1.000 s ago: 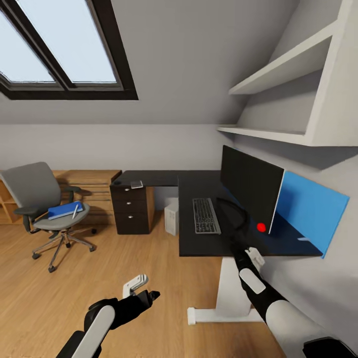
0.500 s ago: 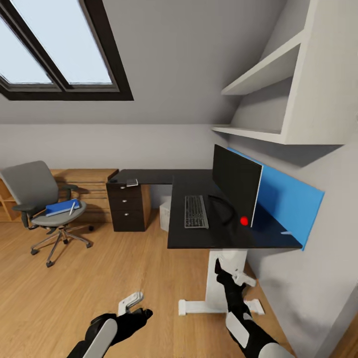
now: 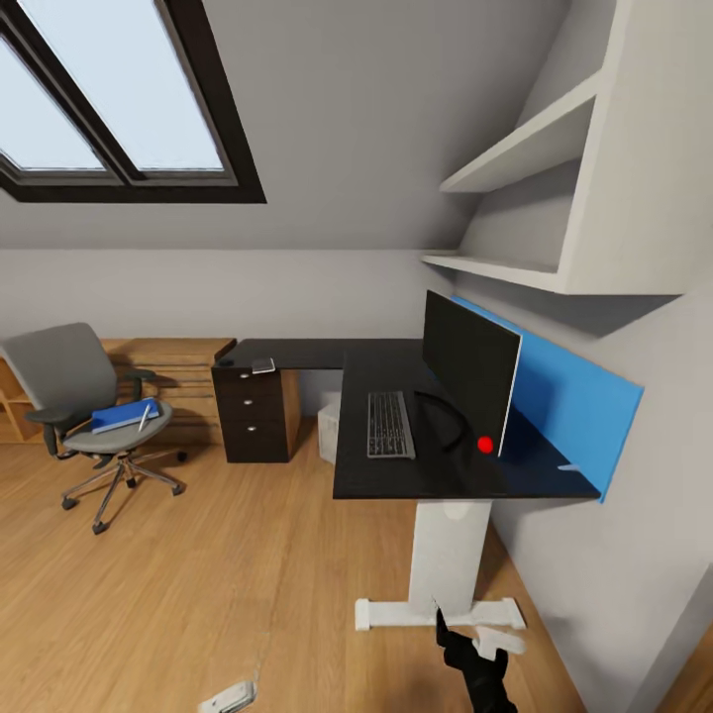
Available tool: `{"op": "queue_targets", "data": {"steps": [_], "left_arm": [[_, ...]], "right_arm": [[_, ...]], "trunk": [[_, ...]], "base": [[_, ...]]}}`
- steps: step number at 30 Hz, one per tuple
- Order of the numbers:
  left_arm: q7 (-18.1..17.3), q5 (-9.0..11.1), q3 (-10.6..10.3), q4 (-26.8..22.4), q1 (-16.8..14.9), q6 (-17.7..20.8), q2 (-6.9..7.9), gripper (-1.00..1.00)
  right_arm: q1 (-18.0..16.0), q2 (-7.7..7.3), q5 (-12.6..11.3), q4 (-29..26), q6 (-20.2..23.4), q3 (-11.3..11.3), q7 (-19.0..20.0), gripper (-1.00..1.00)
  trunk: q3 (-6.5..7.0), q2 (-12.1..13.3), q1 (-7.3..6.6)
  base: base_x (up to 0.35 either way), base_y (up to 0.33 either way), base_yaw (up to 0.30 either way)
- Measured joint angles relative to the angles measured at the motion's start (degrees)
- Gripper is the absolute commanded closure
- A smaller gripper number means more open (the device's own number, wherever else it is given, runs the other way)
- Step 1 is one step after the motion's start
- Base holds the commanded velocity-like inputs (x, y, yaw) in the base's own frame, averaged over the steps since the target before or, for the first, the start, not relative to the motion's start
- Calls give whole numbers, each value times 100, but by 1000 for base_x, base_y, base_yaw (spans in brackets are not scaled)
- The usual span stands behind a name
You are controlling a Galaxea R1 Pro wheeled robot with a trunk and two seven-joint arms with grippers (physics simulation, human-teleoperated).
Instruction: In the bedroom, organize the workspace by keeping the computer under the desk, ensuring the monitor is on the desk, placing the keyboard on the desk next to the monitor, placing the mouse on the desk next to the keyboard, moving the folder from the swivel chair onto the desk next to the mouse, stacking the notebook on top of the folder with the pen on top of the notebook, and positioning the swivel chair next to the desk.
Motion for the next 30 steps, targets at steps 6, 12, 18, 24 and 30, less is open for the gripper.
{"op": "queue_targets", "data": {"steps": [6,12,18,24,30], "left_arm": [[-245,-226,-222,1072,-1,-874,-165,-100],[-343,-477,-275,1460,-2,-1443,-248,-100],[-544,-510,-280,1553,-2,-1576,-258,-100],[-680,-540,-285,1589,-2,-1614,-248,-100],[-704,-544,-276,1601,-2,-1658,-214,-100]], "right_arm": [[41,-264,8,93,1264,-8,-163,-100],[54,-498,-39,104,2089,-32,-460,-100],[82,-542,-13,103,2225,-32,-527,-100],[112,-567,1,99,2233,-25,-535,-100],[119,-563,50,98,2234,-3,-536,-100]], "trunk": [[108,241,-132],[216,481,-264],[324,722,-396],[432,963,-527],[540,1204,-659]], "base": [[0,0,0],[0,0,0],[0,0,0],[0,0,0],[0,0,0]]}}
